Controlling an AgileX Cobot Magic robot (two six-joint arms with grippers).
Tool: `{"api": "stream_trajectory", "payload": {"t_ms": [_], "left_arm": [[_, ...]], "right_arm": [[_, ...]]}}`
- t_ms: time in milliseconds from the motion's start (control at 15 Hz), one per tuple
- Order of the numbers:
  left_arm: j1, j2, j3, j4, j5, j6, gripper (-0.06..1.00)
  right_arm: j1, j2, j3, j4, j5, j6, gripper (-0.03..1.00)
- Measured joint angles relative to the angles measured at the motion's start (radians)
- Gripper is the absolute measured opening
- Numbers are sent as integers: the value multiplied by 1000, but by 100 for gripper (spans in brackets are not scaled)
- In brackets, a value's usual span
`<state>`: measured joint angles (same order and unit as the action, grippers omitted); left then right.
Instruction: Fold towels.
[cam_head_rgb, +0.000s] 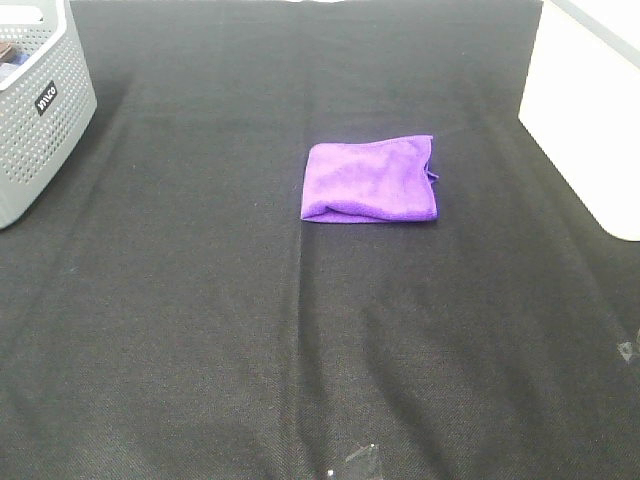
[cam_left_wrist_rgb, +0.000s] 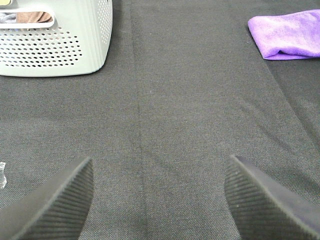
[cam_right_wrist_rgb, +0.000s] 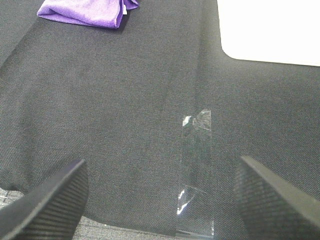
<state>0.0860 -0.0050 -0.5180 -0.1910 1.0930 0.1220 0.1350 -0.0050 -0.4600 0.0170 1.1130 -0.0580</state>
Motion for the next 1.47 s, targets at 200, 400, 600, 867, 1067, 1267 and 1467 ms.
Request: {"api": "stream_trajectory", "payload": {"t_ms": [200,400,600,867,1067,1267,1467], "left_arm": [[0,0,0,1,0,0,69],[0,0,0,1,0,0,74],[0,0,0,1,0,0,97],[0,0,0,1,0,0,99],[0,0,0,1,0,0,99],[0,0,0,1,0,0,99],[0,0,0,1,0,0,99]], "right_arm": [[0,0,0,-4,0,0,84],[0,0,0,-17,0,0,92],[0,0,0,-17,0,0,93],[0,0,0,-17,0,0,93],[0,0,0,-17,0,0,93],[0,0,0,-17,0,0,93],[0,0,0,-17,0,0,93]]}}
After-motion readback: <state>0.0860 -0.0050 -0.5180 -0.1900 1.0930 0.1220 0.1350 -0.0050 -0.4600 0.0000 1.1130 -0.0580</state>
